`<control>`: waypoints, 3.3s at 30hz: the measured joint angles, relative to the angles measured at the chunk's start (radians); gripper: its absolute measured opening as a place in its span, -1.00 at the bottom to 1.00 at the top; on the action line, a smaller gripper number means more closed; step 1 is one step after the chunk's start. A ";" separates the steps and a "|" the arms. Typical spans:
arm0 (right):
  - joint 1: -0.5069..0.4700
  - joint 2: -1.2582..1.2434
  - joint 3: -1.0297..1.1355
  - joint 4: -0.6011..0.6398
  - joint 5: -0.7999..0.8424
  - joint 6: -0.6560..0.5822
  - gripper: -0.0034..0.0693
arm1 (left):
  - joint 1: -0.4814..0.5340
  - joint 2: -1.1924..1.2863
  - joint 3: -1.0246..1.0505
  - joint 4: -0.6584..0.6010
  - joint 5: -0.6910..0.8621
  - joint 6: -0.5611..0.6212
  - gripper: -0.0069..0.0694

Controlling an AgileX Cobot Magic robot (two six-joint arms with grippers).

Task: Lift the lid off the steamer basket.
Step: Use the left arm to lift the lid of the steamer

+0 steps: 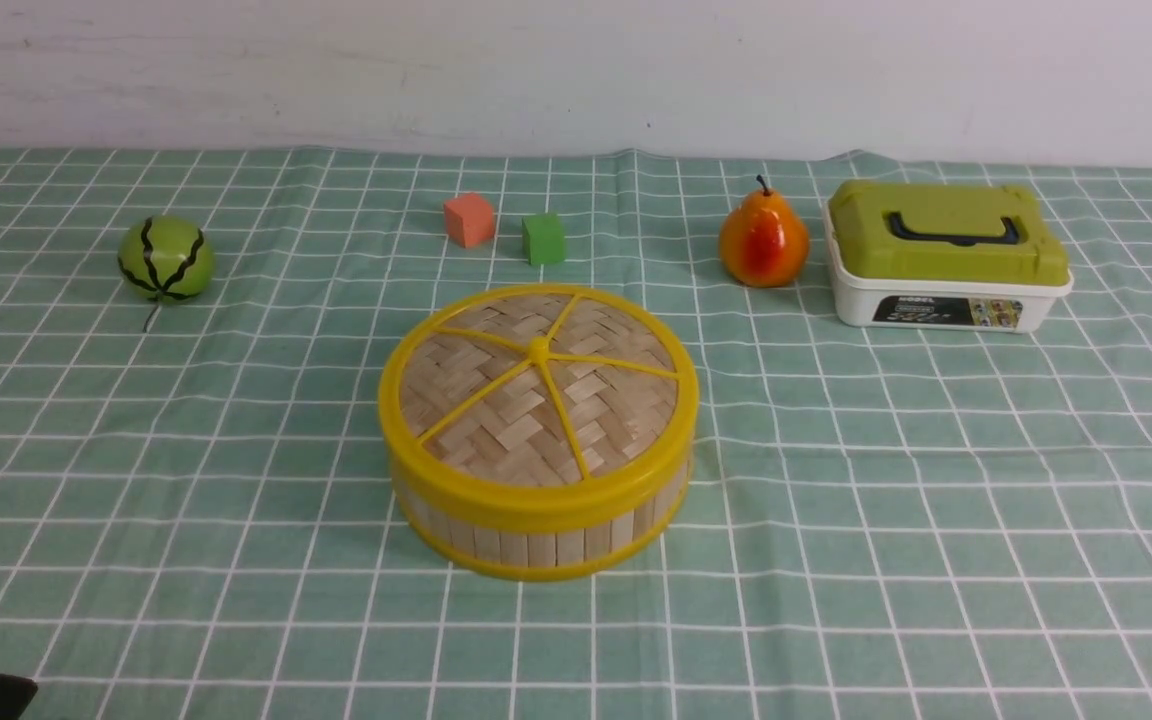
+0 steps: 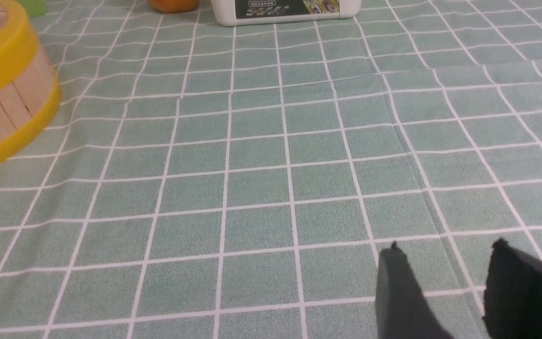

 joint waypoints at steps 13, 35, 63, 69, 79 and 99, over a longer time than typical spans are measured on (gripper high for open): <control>0.000 0.000 0.000 0.000 0.000 0.000 -0.24 | 0.000 0.174 -0.562 0.263 0.020 0.582 -0.39; 0.000 0.000 0.000 0.000 0.000 0.000 -0.24 | -0.190 1.787 -1.697 0.456 1.066 0.789 -0.85; 0.000 0.000 0.000 0.000 0.000 0.000 -0.24 | -0.380 2.211 -2.219 0.941 1.110 0.681 0.06; 0.000 0.000 0.000 0.000 0.000 0.000 -0.24 | -0.380 2.227 -2.219 0.860 1.110 0.684 0.13; 0.000 0.000 0.000 0.000 0.000 0.000 -0.24 | -0.381 2.266 -2.223 0.855 1.106 0.694 0.13; 0.000 0.000 0.000 0.000 0.000 0.000 -0.24 | -0.381 2.266 -2.227 0.820 1.091 0.756 -0.54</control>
